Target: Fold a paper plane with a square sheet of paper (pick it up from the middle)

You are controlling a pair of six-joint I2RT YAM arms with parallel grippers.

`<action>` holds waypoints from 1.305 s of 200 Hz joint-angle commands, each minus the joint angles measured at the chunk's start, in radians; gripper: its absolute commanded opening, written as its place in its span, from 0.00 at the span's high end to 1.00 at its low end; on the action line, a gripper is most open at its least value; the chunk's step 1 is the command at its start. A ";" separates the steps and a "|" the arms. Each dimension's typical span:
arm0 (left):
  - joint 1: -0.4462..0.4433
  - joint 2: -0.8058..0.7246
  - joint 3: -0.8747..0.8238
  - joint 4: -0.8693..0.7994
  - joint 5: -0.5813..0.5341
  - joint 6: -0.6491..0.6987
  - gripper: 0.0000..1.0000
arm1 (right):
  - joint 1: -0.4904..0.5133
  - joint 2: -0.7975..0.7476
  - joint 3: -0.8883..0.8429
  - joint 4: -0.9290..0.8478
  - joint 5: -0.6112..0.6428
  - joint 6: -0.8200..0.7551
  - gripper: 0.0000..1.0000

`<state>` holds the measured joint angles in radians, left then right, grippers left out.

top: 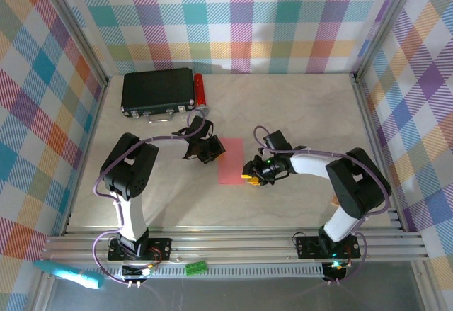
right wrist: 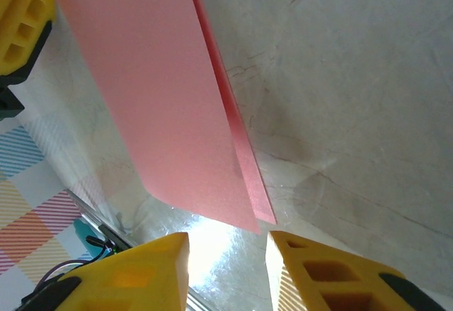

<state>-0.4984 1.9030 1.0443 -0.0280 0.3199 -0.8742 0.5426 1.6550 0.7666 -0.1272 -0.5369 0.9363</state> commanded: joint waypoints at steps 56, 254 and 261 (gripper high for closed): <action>0.006 0.035 -0.006 -0.110 -0.041 -0.010 0.88 | 0.022 0.066 0.021 0.021 -0.028 -0.009 0.67; 0.006 0.026 -0.012 -0.115 -0.043 -0.014 0.88 | 0.036 0.065 0.054 0.165 -0.091 -0.082 0.62; 0.006 0.025 -0.012 -0.115 -0.042 -0.014 0.88 | 0.036 0.067 0.061 0.168 -0.088 -0.086 0.61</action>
<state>-0.4984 1.9030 1.0454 -0.0319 0.3138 -0.8787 0.5739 1.7325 0.8078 -0.0162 -0.5964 0.8894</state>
